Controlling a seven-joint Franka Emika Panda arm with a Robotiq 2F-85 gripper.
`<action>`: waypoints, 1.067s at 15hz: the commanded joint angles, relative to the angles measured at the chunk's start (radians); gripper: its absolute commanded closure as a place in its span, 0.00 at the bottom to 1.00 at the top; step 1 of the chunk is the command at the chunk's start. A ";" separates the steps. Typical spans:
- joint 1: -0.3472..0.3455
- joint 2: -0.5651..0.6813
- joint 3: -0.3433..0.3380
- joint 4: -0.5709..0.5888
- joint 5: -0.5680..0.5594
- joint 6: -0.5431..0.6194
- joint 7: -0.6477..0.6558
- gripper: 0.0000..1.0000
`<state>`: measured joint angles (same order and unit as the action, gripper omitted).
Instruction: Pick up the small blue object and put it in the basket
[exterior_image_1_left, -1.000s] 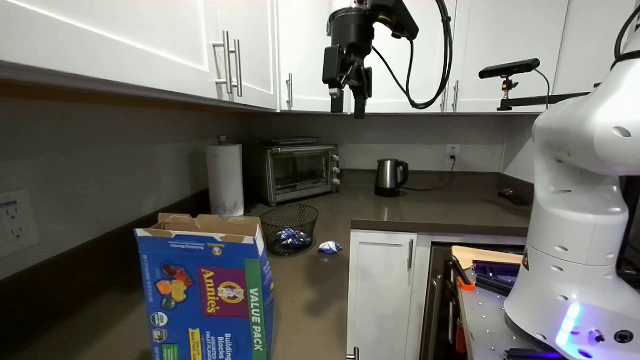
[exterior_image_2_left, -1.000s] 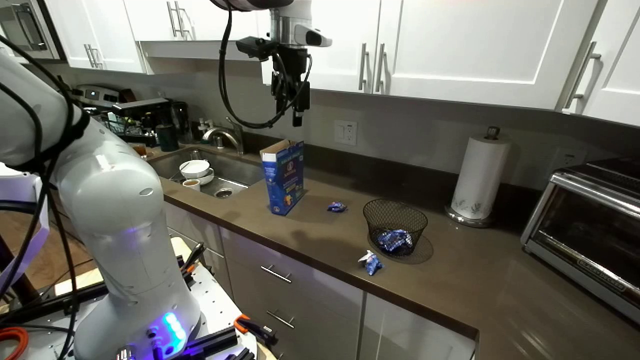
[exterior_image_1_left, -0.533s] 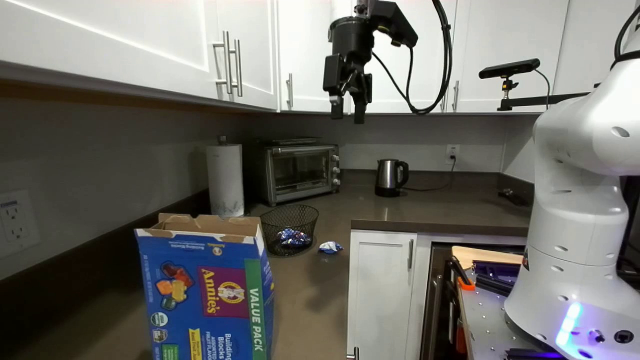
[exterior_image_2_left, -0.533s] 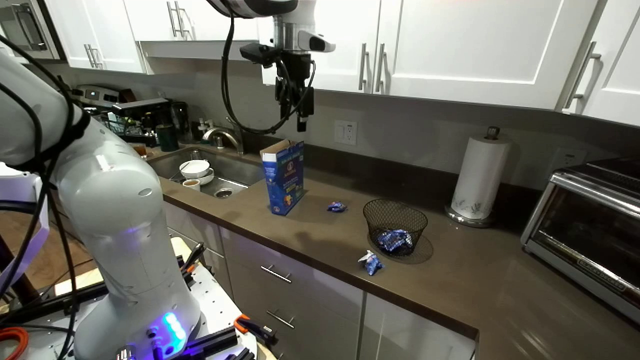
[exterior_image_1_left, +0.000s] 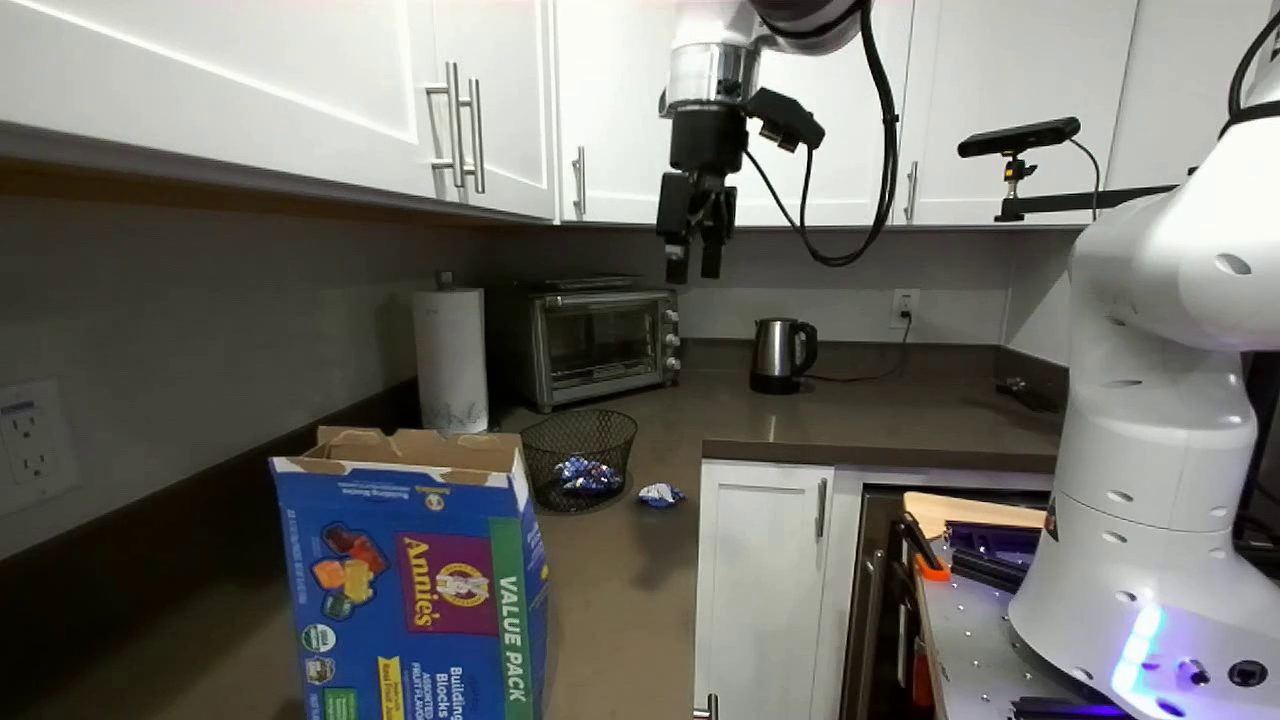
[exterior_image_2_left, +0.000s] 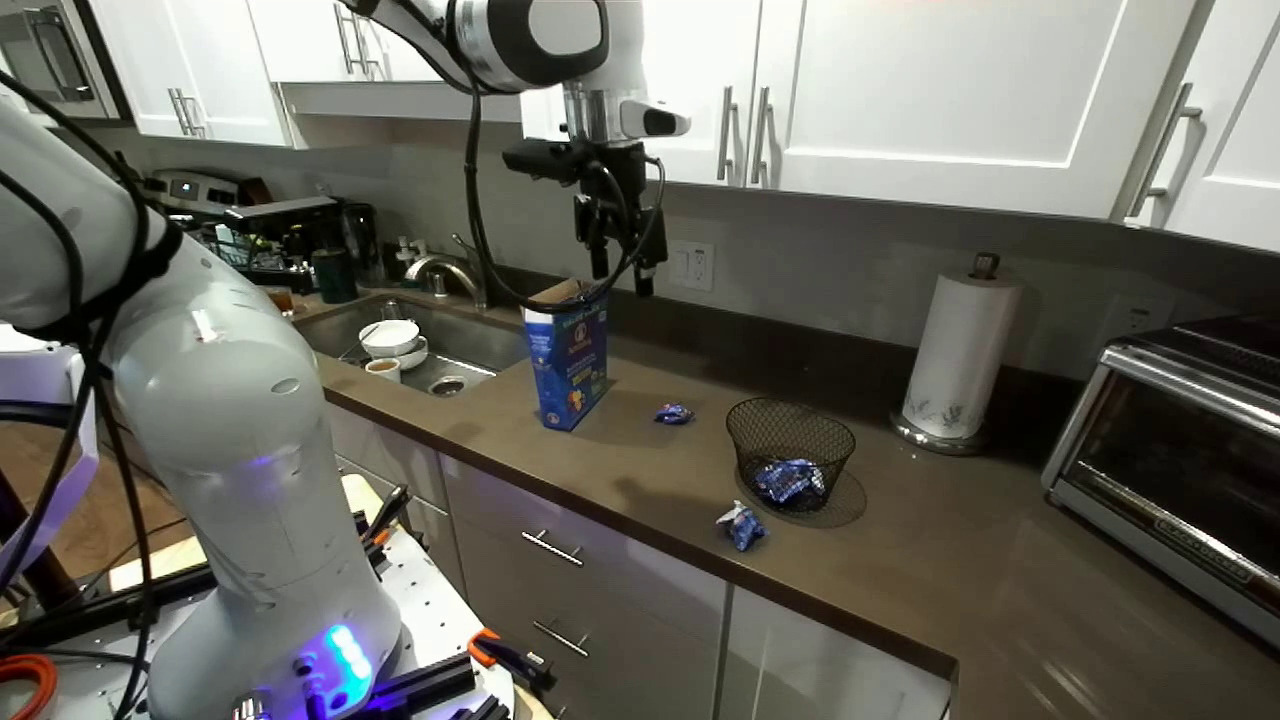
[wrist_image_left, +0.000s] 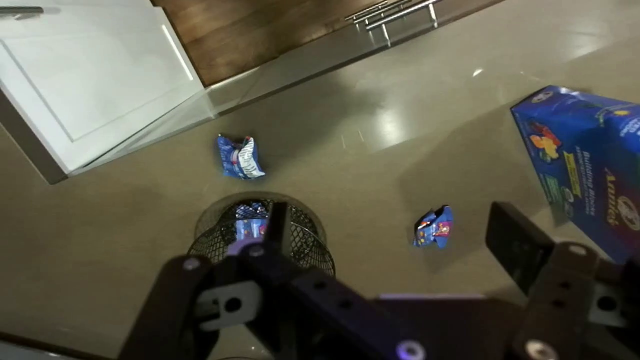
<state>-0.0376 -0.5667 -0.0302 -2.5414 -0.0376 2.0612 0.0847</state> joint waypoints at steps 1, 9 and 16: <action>-0.022 0.025 -0.029 -0.039 -0.046 0.072 -0.087 0.00; -0.023 0.058 -0.045 -0.065 -0.048 0.110 -0.085 0.00; -0.087 0.187 -0.072 -0.146 -0.138 0.399 -0.107 0.00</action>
<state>-0.0785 -0.4485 -0.0992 -2.6669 -0.1169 2.3446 0.0136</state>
